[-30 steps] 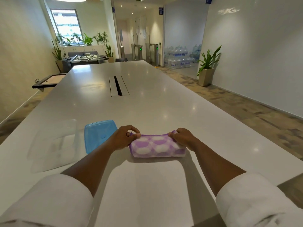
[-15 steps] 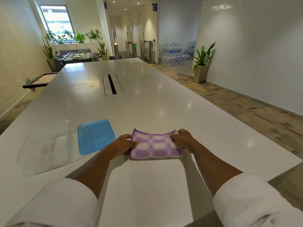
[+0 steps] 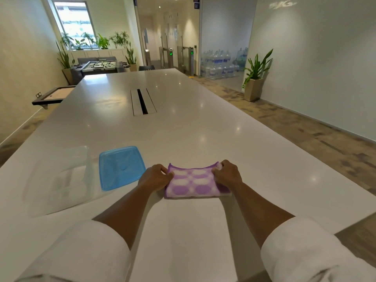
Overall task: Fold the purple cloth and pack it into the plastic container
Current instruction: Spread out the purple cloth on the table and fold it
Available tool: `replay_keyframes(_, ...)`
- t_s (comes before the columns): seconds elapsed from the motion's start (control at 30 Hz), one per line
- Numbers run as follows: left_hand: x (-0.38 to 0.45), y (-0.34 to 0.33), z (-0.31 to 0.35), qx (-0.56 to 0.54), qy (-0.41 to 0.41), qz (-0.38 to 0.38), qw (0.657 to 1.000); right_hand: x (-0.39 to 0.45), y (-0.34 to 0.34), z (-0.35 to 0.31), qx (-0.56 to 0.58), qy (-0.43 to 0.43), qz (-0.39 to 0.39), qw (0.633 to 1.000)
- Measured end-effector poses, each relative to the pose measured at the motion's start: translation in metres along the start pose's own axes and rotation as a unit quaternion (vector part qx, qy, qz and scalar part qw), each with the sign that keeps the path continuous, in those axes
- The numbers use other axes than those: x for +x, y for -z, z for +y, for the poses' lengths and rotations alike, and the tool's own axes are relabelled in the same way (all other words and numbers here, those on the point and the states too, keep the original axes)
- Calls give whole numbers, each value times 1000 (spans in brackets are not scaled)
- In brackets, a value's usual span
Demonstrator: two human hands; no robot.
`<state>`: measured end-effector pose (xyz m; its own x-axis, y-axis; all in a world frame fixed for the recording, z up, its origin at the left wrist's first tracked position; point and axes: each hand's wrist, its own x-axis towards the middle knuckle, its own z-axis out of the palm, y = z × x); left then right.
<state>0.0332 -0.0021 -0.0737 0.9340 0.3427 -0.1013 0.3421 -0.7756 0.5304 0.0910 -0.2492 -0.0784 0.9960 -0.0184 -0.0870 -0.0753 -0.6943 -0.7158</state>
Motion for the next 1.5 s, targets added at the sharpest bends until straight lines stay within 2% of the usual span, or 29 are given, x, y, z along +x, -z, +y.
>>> replay_keyframes(0.1, -2, -2, 8, -13, -35, 91, 995, -2, -4, -3, -42, 7, 29, 999)
replay_keyframes(0.2, -4, -6, 23, -5, -151, 147, 978, -7, -9, -12, -134, 40, 99, 985)
replay_keyframes(0.27, -7, -10, 34, 18, -212, 133, 968, -11, -14, -20, -197, 98, 137, 966)
replay_keyframes(0.33, -9, -17, 43, 48, -240, 114, 963, -14, -20, -27, -234, 166, 145, 947)
replay_keyframes(0.43, -13, -32, 47, 76, -250, 87, 961, -16, -27, -27, -272, 246, 96, 925)
replay_keyframes(0.53, -15, -43, 43, 93, -259, 70, 959, -18, -34, -20, -312, 283, 47, 906)
replay_keyframes(0.6, -16, -48, 38, 113, -265, 63, 956, -19, -38, -13, -322, 283, 34, 903)
replay_keyframes(0.83, -16, -60, 26, 144, -226, 9, 963, -15, -47, -1, -273, 236, -22, 932)
replay_keyframes(1.3, -14, -64, 23, 176, -230, -2, 957, -17, -48, 3, -246, 215, -48, 944)
replay_keyframes(1.4, -16, -60, 25, 148, -225, 7, 963, -17, -44, -1, -188, 196, -19, 962)
replay_keyframes(1.5, -20, -56, 27, 103, -237, 77, 963, -19, -37, -3, -150, 156, 56, 975)
